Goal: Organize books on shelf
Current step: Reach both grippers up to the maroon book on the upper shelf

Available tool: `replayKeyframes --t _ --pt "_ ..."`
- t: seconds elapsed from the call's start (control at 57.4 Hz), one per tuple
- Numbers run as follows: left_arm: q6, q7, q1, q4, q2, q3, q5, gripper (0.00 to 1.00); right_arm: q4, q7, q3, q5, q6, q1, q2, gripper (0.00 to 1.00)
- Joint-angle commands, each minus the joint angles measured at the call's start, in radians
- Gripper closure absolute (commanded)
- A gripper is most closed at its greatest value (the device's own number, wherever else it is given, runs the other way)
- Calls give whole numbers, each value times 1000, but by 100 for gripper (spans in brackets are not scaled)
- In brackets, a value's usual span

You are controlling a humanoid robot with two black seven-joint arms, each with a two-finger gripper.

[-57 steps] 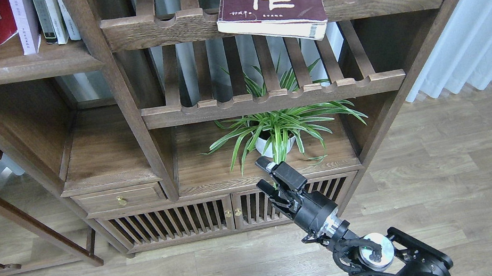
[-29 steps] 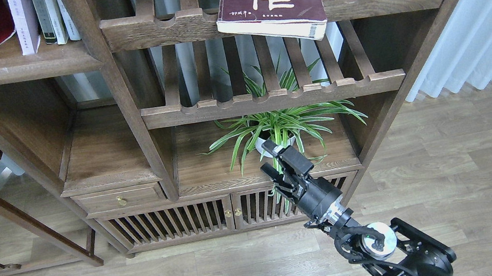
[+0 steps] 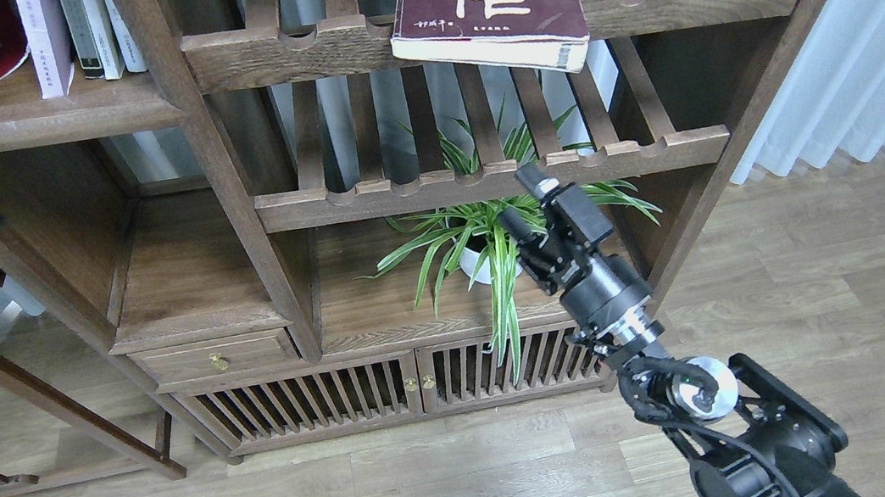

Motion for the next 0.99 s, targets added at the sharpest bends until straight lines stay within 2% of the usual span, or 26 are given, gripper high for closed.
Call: replayKeyframes --t 0.0,0.052,0.139,0.279,0.314,0.471,0.505,0.593,0.976 --pt "-78 0 50 -25 -20 -6 -2 0 12 3 16 2 0 1 -25 2" --pt "-141 0 77 -25 -33 -8 -8 0 12 3 19 5 0 5 -33 2" --pt "-193 0 119 -27 -61 0 -11 0 16 14 19 11 0 17 -36 2" --pt "-193 0 182 -42 -112 1 -11 0 27 18 20 13 0 45 -44 3" --pt "-193 0 228 -56 -168 4 -11 0 27 31 19 13 0 74 -44 3" --pt "-193 1 246 -56 -264 8 -11 0 35 61 19 13 0 128 -44 3" --pt "-193 25 249 -55 -293 9 -11 0 42 69 19 13 0 139 -44 3" --pt "-193 50 254 -50 -329 18 -10 0 50 70 17 13 0 146 -42 3" --pt "-193 54 255 -41 -356 57 -10 0 50 72 16 8 0 186 -42 3"
